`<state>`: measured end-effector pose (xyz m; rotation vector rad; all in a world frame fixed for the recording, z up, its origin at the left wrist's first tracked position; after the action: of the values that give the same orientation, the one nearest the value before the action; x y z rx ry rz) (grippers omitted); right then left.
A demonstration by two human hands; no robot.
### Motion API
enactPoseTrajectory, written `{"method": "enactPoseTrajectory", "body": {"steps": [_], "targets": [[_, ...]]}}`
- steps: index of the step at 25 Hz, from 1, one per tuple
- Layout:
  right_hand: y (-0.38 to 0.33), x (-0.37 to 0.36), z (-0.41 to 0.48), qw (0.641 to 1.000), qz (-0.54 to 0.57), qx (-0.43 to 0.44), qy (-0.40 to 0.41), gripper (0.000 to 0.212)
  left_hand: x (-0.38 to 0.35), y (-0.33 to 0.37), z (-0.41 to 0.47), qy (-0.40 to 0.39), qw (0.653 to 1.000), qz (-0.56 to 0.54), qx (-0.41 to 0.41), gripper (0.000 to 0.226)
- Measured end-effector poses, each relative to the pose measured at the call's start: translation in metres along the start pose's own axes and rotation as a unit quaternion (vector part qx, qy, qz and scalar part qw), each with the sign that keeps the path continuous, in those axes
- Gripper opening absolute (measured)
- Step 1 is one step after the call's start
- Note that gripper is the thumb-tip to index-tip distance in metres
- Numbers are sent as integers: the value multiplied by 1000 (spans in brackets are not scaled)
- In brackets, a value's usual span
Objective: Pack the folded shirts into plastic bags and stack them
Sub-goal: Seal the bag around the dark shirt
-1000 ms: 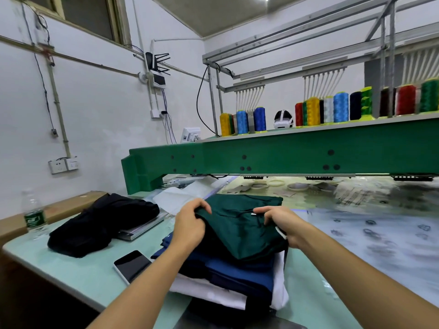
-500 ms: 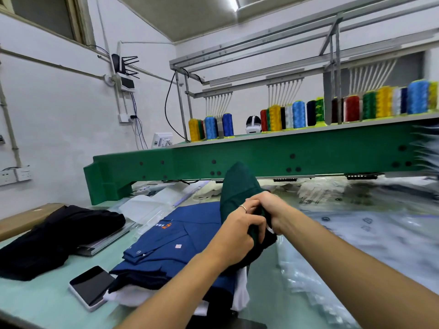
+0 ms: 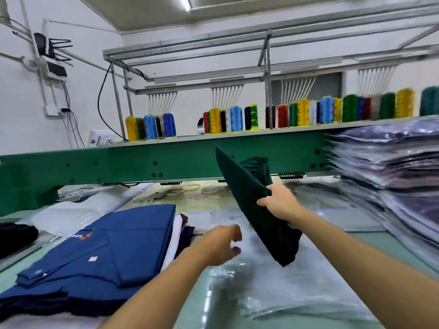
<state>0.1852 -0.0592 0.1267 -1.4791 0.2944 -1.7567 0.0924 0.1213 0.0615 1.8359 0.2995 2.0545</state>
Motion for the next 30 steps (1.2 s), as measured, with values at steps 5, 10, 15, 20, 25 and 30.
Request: {"method": "enactPoseTrajectory", "body": {"steps": [5,10,15,20,25,30], "targets": [[59,55,-12,994,-113,-11,1,14,-52,4,29,-77,990,113,-22,35],[96,89,-17,985,-173,2,-7,2,-61,8,49,-5,973,230,5,20],[113,105,-19,976,-218,26,-10,16,-59,12,62,56,988,141,-5,37],[121,112,-23,974,-216,66,-17,14,-75,24,72,68,991,109,26,29],[134,109,-36,967,-218,128,-40,30,-54,23,97,157,980,-56,114,10],[160,109,-35,951,-271,143,-37,16,-26,14,119,181,915,-341,119,35]]}}
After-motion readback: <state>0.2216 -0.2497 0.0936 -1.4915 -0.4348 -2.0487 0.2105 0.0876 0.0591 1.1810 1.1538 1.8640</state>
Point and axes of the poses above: each hand's wrist, its own z-axis towards the middle knuckle, its own x-axis out of the back of the hand, y = z × x, the point moved 2 cm from there along z, towards the middle knuckle, and after that the axes turned 11 degrees about -z, right-handed, at the moved point
